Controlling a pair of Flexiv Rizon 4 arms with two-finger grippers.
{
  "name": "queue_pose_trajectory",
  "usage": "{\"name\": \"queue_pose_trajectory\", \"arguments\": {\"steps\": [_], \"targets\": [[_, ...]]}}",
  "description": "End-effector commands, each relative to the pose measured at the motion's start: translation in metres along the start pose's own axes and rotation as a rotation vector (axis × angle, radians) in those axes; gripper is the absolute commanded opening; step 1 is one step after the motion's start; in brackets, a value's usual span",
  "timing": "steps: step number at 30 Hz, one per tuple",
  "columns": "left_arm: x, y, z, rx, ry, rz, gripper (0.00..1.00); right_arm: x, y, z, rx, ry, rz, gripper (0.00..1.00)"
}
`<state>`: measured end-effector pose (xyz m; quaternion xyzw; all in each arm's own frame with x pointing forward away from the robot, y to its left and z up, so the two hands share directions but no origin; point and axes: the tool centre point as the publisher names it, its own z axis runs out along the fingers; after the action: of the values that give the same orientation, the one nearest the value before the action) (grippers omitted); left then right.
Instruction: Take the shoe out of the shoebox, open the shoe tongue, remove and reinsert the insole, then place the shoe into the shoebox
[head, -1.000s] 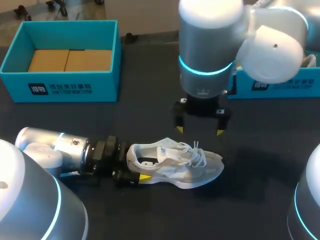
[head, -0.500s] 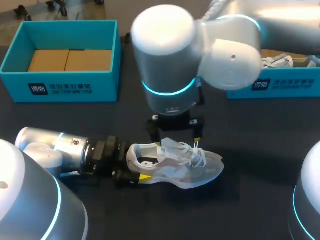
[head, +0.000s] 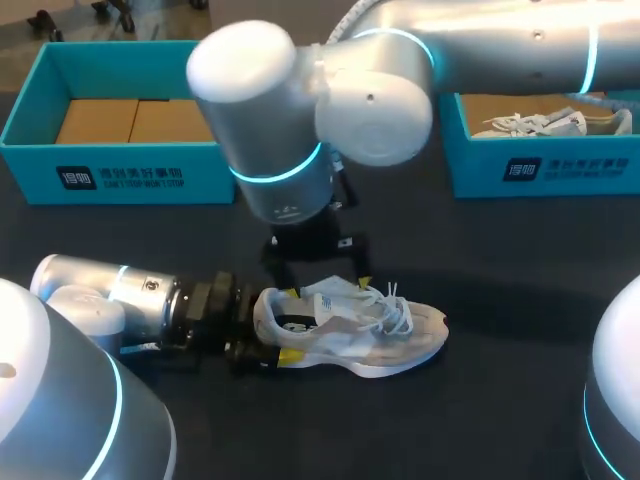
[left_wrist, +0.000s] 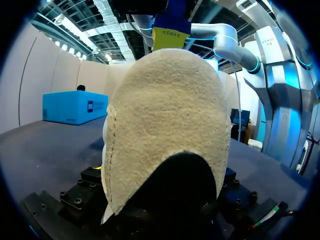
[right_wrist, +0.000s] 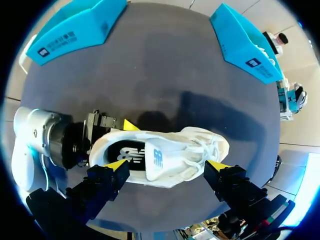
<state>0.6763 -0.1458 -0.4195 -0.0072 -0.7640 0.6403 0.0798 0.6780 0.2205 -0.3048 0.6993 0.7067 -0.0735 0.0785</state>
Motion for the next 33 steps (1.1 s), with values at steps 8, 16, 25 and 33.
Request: {"name": "queue_pose_trajectory", "arguments": {"steps": [8,16,25,33], "targets": [[0.001,0.0,0.0,-0.001,-0.005,0.0,0.0,0.015,-0.019,0.013,-0.008,-0.157,0.154,1.0],[0.001,0.0,0.0,-0.001,-0.005,0.0,0.0,0.009,-0.019,0.026,-0.047,-0.178,0.198,1.0],[0.001,0.0,0.0,-0.001,-0.005,0.0,0.0,0.004,-0.012,0.041,-0.075,-0.208,0.259,1.0],[0.001,0.0,0.0,-0.001,-0.005,0.0,0.0,-0.003,-0.007,0.051,-0.08,-0.225,0.302,1.0]]}}
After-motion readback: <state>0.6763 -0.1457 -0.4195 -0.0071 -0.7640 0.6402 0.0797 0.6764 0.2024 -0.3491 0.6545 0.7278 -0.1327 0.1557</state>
